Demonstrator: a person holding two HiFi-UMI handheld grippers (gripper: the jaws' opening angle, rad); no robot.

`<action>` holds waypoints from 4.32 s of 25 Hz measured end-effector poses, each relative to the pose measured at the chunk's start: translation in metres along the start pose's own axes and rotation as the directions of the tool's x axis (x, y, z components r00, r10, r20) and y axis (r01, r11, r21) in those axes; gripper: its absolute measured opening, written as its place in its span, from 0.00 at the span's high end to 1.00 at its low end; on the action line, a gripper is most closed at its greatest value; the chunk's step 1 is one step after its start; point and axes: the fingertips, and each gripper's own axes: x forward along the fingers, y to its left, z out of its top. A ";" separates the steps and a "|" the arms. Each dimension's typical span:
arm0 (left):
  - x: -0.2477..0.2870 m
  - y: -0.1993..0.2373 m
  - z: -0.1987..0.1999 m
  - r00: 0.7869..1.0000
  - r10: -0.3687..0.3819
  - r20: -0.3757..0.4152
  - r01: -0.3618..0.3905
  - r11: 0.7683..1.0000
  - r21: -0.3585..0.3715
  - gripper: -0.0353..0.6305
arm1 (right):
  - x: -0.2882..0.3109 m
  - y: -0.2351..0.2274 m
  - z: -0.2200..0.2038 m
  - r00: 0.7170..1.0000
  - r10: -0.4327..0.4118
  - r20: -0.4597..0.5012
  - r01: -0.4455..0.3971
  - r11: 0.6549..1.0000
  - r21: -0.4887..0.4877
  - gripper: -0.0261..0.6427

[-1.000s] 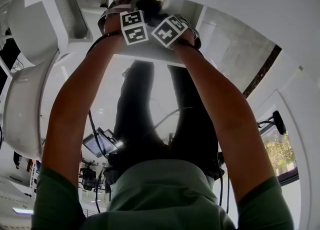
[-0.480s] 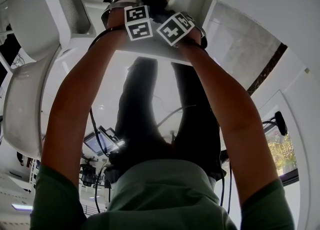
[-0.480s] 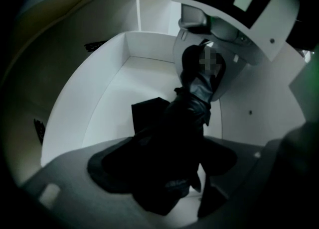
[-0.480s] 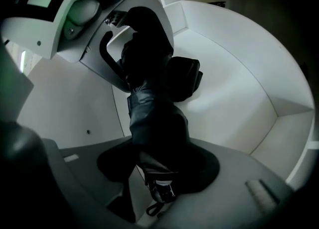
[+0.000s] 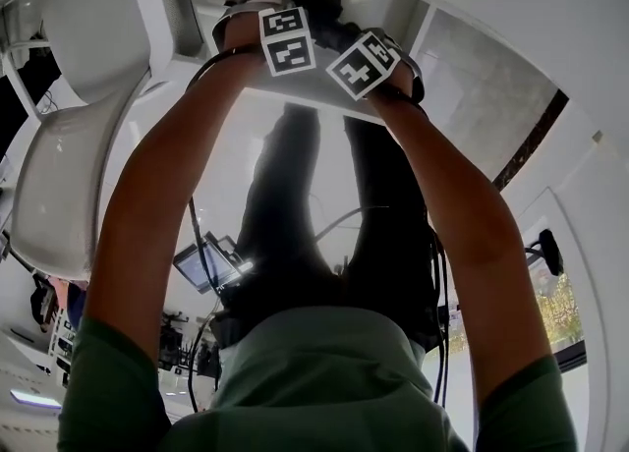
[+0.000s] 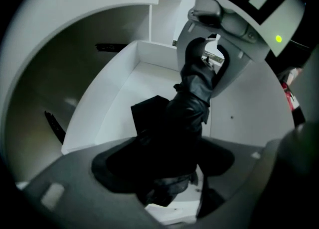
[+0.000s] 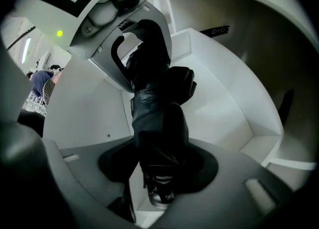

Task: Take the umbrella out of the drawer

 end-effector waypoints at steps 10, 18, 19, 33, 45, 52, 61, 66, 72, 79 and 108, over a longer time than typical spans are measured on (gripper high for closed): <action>-0.054 -0.005 0.015 0.999 0.035 0.006 -0.035 0.999 0.008 0.42 | -0.054 0.009 0.003 0.998 -0.052 0.040 0.054 0.998 -0.031 0.67; -0.113 -0.005 0.039 0.996 0.086 0.028 -0.087 0.995 0.038 0.42 | -0.117 0.014 0.005 0.991 -0.104 0.080 0.107 0.994 -0.033 0.67; -0.122 -0.005 0.043 0.995 0.096 0.032 -0.097 0.994 0.042 0.42 | -0.127 0.015 0.005 0.990 -0.114 0.088 0.117 0.993 -0.035 0.67; -0.281 -0.014 0.075 0.963 0.255 0.087 -0.261 0.963 0.069 0.43 | -0.275 0.045 0.027 0.945 -0.250 0.213 0.273 0.958 -0.087 0.67; -0.414 -0.038 0.116 0.891 0.418 0.180 -0.437 0.895 0.088 0.44 | -0.405 0.072 0.026 0.865 -0.378 0.329 0.434 0.893 -0.116 0.67; -0.466 -0.049 0.131 0.842 0.488 0.230 -0.518 0.851 0.089 0.44 | -0.457 0.082 0.024 0.813 -0.451 0.369 0.522 0.844 -0.119 0.67; -0.520 -0.039 0.176 0.749 0.586 0.309 -0.632 0.772 0.068 0.44 | -0.523 0.059 0.017 0.730 -0.537 0.422 0.637 0.759 -0.135 0.67; -0.535 -0.029 0.200 0.699 0.628 0.344 -0.680 0.731 0.047 0.44 | -0.547 0.039 0.013 0.687 -0.575 0.444 0.689 0.710 -0.146 0.67; -0.537 -0.009 0.226 0.656 0.667 0.354 -0.716 0.698 0.014 0.45 | -0.563 0.006 0.012 0.642 -0.599 0.478 0.737 0.654 -0.171 0.67; -0.524 0.027 0.249 0.645 0.684 0.341 -0.709 0.702 -0.065 0.45 | -0.562 -0.047 0.016 0.645 -0.591 0.484 0.747 0.622 -0.235 0.66; -0.521 0.129 0.217 0.630 0.713 0.307 -0.661 0.700 -0.270 0.85 | -0.517 -0.155 0.043 0.728 -0.585 0.357 0.672 0.711 -0.205 0.65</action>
